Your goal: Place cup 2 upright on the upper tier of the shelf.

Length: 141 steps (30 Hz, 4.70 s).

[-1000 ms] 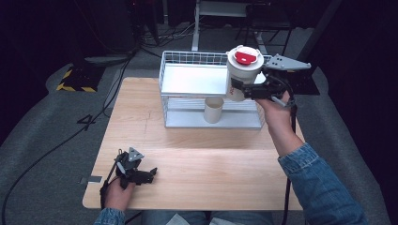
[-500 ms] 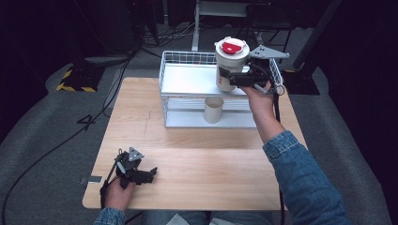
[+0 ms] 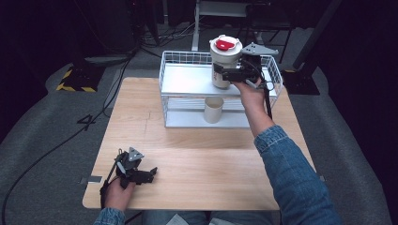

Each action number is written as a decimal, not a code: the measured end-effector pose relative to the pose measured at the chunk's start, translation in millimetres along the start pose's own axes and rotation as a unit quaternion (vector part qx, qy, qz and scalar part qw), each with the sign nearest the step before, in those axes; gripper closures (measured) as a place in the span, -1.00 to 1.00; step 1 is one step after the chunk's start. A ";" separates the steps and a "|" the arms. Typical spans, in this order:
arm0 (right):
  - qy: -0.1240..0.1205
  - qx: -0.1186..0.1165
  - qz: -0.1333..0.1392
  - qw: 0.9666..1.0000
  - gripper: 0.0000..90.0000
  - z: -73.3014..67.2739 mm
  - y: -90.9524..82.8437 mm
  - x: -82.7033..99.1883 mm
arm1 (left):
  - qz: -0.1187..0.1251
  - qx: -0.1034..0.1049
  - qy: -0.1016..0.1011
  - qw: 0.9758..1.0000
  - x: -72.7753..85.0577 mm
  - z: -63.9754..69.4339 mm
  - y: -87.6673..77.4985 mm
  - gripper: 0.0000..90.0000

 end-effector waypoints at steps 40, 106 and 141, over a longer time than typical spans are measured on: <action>0.016 -0.006 -0.008 1.000 -0.89 -1.3 16.6 12.5 | 0.001 0.000 0.000 1.000 0.0 0.0 0.2 -1.00; -0.040 -0.036 -0.067 0.996 -0.73 36.6 -181.0 104.8 | 0.003 -0.005 -0.006 1.000 -0.9 0.2 1.0 -1.00; 0.022 -0.016 -0.167 0.986 -0.68 29.0 -202.8 251.2 | 0.003 -0.005 -0.006 1.000 -0.9 0.1 1.0 -1.00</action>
Point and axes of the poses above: each handheld gripper's, and its own axes: y roughly forward along the jaws, x roughly out of its underside, z roughly to its right, the point moved 5 cm from there along y, roughly forward along the jaws, and after that the axes turned 15 degrees about x, right-handed, at the moved point
